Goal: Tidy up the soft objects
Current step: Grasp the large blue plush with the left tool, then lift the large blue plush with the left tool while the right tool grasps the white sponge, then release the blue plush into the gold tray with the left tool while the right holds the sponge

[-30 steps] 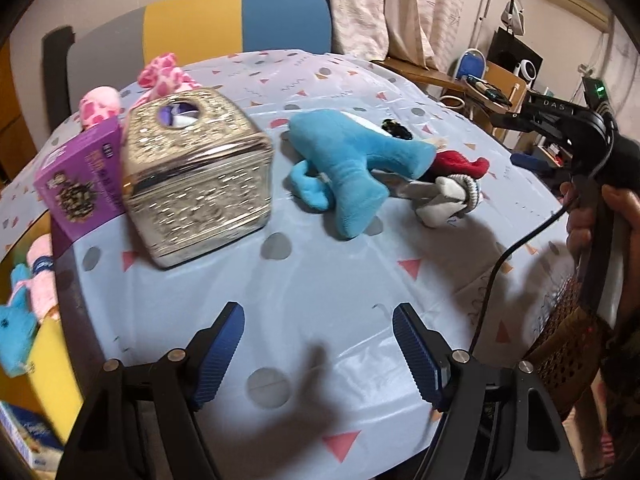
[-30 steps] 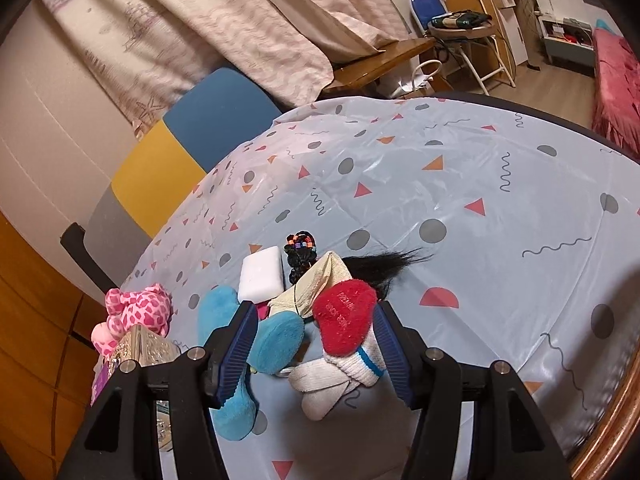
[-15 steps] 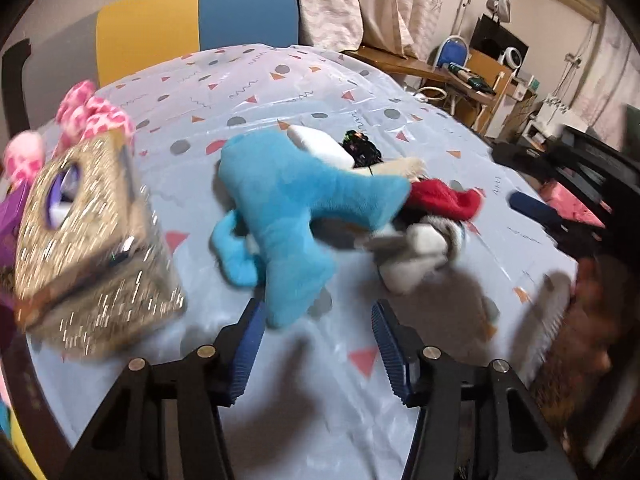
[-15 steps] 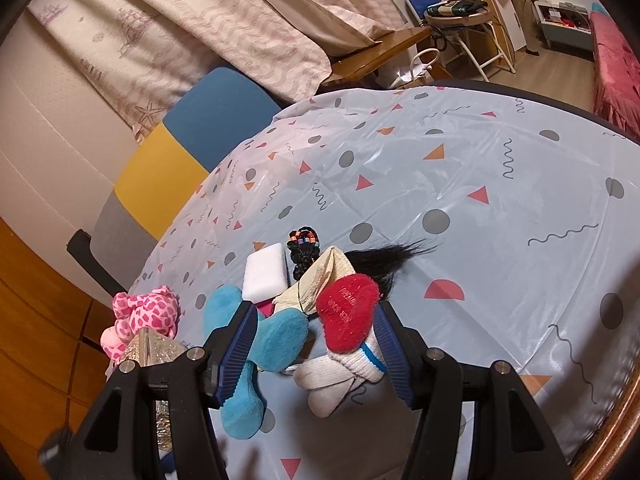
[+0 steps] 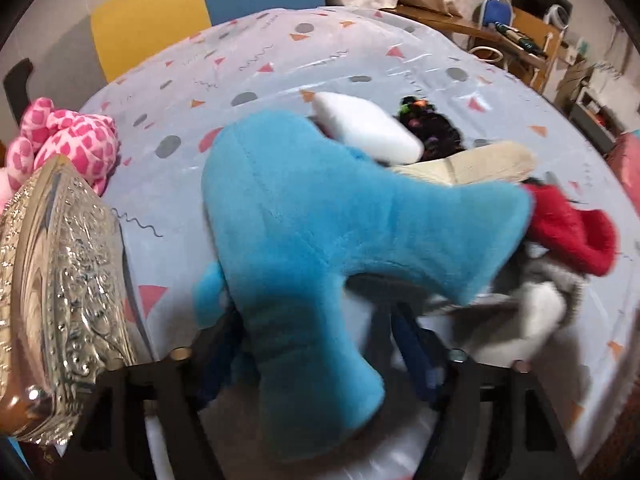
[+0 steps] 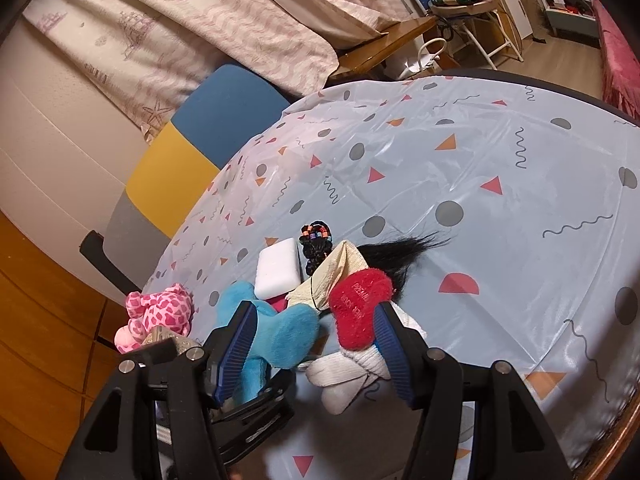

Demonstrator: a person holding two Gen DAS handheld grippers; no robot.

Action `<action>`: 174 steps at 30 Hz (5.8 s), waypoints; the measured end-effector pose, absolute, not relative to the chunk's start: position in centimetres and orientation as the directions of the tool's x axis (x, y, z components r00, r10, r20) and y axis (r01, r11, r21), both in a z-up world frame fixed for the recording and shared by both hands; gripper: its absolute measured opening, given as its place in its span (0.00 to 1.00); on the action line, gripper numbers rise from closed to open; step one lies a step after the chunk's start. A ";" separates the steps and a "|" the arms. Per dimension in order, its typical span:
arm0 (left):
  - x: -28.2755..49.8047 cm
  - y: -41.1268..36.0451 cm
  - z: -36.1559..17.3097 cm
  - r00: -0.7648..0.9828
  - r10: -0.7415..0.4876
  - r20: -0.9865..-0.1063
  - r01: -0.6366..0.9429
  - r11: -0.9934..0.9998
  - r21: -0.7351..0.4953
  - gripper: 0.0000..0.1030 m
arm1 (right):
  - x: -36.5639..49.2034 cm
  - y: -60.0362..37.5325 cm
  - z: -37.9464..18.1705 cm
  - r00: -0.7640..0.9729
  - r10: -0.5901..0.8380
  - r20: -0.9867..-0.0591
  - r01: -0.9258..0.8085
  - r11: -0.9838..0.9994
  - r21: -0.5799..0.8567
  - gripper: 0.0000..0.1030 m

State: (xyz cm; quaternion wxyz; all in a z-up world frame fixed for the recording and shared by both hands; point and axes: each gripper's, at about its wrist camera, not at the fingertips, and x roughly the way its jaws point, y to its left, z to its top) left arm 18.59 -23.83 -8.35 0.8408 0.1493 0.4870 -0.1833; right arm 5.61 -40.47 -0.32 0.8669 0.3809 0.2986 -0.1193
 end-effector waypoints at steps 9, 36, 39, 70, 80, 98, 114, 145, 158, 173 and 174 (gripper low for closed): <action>16.2 -21.4 -6.5 0.568 -0.208 -0.797 0.491 0.862 0.125 0.39 | 5.5 -40.7 -0.3 0.796 0.010 -0.605 0.441 0.676 0.591 0.60; 2.4 -9.7 -6.8 0.548 -0.341 -0.764 0.548 0.836 0.020 0.66 | 7.0 -39.6 -1.2 0.731 0.043 -0.681 0.452 0.717 0.531 0.60; 3.0 -10.3 -7.3 0.531 -0.332 -0.780 0.555 0.832 0.024 0.68 | 7.5 -39.2 -1.5 0.715 0.089 -0.693 0.426 0.731 0.533 0.60; 3.2 -8.6 -8.8 0.580 -0.363 -0.729 0.533 0.846 0.002 0.43 | 22.4 -24.3 -7.2 0.354 -0.175 -0.919 -0.292 0.913 -0.286 0.53; 1.9 -6.3 -7.3 0.563 -0.372 -0.738 0.498 0.865 -0.057 0.41 | 15.9 -23.2 -5.8 0.349 -0.021 -0.937 -0.205 0.974 -0.098 0.54; 0.2 -5.0 -5.5 0.635 -0.325 -0.701 0.462 0.887 0.008 0.40 | 15.7 -26.4 -7.2 0.332 0.165 -0.929 -0.057 0.986 0.155 0.55; -2.4 1.1 2.0 0.758 -0.321 -0.568 0.351 0.934 -0.059 0.40 | 13.9 -24.5 -8.5 0.321 -0.002 -0.947 -0.090 0.995 -0.032 0.56; 5.6 27.8 -5.1 0.552 0.100 -0.828 -0.353 0.927 -0.123 0.41 | 14.4 -22.6 -9.0 0.329 -0.022 -0.944 -0.106 0.993 -0.060 0.56; 6.4 27.2 -6.2 0.540 0.173 -0.823 -0.358 0.933 -0.039 0.70 | 14.5 -22.8 -9.2 0.329 -0.025 -0.944 -0.110 0.992 -0.064 0.56; 1.7 24.8 -0.5 0.670 0.270 -0.692 -0.413 0.910 -0.044 0.78 | 14.5 -22.4 -9.5 0.336 -0.041 -0.941 -0.121 0.989 -0.087 0.56; 1.5 24.5 -0.2 0.677 0.267 -0.686 -0.409 0.911 -0.049 0.78 | 14.5 -22.3 -9.5 0.337 -0.044 -0.940 -0.122 0.988 -0.090 0.56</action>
